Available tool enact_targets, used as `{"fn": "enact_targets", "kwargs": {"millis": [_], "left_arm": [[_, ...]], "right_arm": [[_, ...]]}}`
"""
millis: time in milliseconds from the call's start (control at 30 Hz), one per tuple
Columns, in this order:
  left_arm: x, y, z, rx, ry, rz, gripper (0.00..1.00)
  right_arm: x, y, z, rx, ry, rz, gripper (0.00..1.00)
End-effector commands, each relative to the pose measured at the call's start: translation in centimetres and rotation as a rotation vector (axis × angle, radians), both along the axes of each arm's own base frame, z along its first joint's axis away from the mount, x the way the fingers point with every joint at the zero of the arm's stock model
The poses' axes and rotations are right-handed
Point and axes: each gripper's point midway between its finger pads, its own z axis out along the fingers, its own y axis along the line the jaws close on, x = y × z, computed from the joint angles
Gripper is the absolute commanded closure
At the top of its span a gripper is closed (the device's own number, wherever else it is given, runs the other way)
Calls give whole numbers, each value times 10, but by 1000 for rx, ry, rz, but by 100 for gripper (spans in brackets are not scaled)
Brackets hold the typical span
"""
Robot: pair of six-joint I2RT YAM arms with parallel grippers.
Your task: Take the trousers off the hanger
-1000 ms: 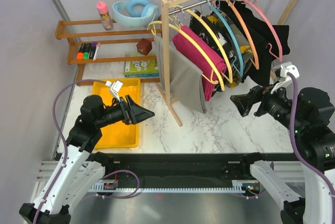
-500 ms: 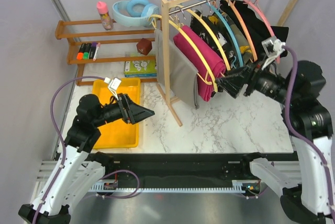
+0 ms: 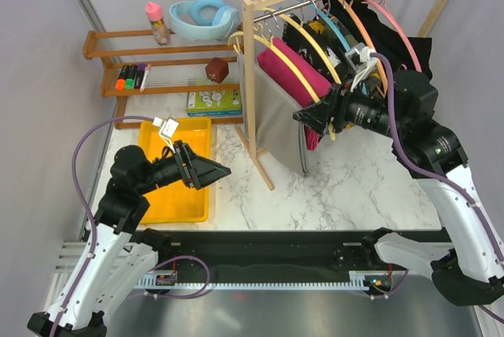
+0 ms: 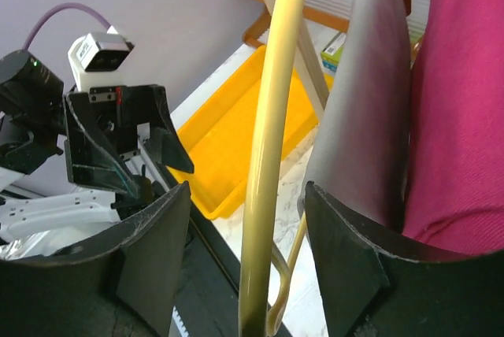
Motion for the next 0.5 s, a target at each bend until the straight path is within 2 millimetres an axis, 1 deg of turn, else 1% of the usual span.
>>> {"fn": "enact_targets", "kwargs": {"millis": [0,33,100,200,367,467], "left_arm": [[-9,-2,4,-11,-45,-40,7],[-9,-1,3,-10,-42,-41,7],[-11,-1,3,-11,-46,-42,7],[-12,0,4,-9,-48,-41,7],[-15,2,7,5,-62,-38,7],[-15,2,7,10,-61,-40,8]], "right_arm": [[20,4,34,24,-99,-38,32],[23,5,37,24,-105,-39,32],[30,8,33,13,-95,-39,32],[34,14,34,15,-92,-19,32],[43,13,29,5,-87,-49,33],[44,14,33,28,-97,-54,38]]}}
